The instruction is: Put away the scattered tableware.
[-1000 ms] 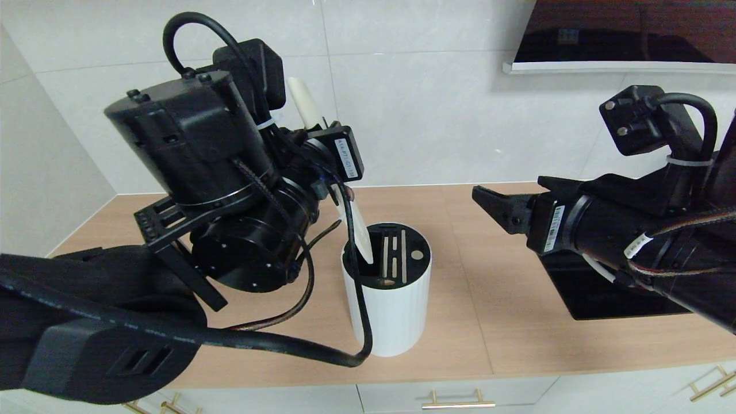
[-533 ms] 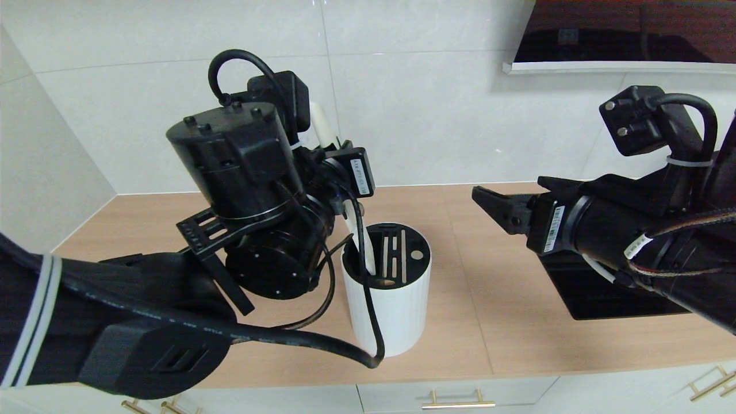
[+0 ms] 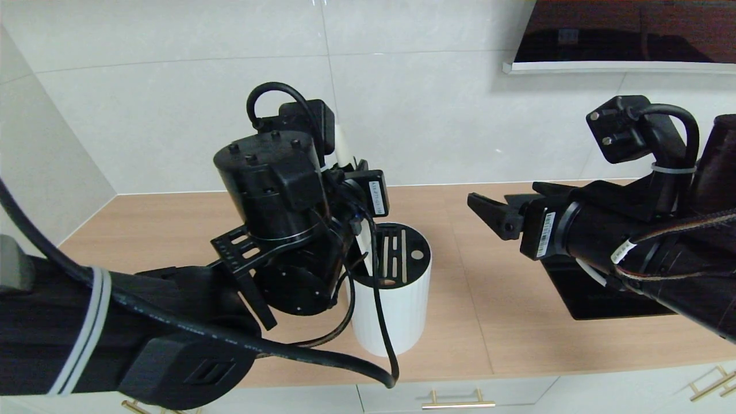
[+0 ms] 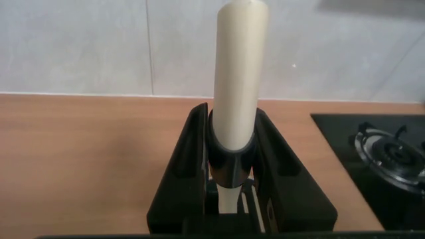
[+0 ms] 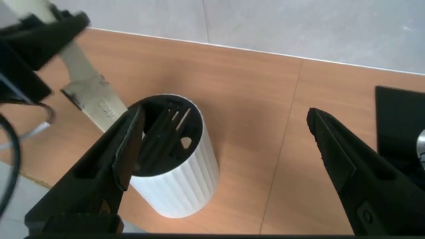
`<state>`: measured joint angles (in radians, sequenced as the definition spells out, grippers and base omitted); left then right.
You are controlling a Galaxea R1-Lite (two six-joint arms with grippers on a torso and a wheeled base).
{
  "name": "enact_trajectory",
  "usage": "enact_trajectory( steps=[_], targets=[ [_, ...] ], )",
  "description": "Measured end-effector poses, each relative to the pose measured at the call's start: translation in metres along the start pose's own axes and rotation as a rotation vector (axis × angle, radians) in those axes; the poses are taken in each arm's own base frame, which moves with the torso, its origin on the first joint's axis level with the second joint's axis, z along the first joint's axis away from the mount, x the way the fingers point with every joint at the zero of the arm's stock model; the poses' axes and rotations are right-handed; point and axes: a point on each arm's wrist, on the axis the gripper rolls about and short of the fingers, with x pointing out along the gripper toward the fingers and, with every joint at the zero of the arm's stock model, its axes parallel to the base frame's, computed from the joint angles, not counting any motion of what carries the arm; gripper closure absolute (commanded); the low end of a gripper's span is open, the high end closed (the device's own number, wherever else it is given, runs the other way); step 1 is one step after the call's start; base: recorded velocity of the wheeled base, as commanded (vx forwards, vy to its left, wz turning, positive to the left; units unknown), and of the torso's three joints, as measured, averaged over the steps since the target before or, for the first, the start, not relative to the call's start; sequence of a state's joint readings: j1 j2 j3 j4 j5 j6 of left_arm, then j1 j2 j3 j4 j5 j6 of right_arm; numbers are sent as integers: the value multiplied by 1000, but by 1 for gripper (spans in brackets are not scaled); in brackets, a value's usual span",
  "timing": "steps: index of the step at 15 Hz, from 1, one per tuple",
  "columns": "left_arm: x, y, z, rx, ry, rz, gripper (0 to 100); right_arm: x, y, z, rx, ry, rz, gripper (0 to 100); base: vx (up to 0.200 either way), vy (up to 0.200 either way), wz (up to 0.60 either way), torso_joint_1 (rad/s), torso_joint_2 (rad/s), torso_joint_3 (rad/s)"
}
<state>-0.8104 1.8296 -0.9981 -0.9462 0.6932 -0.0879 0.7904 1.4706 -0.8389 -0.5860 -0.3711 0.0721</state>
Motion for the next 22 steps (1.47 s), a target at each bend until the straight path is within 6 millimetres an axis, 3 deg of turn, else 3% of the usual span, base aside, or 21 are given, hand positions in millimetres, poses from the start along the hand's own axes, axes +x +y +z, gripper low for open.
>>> enact_trajectory(
  steps=[10, 15, 16, 22],
  targets=[
    [15, -8, -57, 85, 105, 7, 100, 8, 3, -8, -9, 24, -2, 0, 0, 0, 0, 0, 0, 0],
    [16, -8, -67, 104, 128, 8, 100, 10, 3, -10, -11, 32, -2, 0, 0, 0, 0, 0, 0, 0],
    [16, -8, -68, 105, 129, 9, 0, 10, 3, -10, -12, 34, -2, 0, 0, 0, 0, 0, 0, 0],
    [16, -7, -64, 98, 120, 9, 0, 10, 3, -11, -12, 34, -4, 0, 0, 0, 0, 0, 0, 0]
  ],
)
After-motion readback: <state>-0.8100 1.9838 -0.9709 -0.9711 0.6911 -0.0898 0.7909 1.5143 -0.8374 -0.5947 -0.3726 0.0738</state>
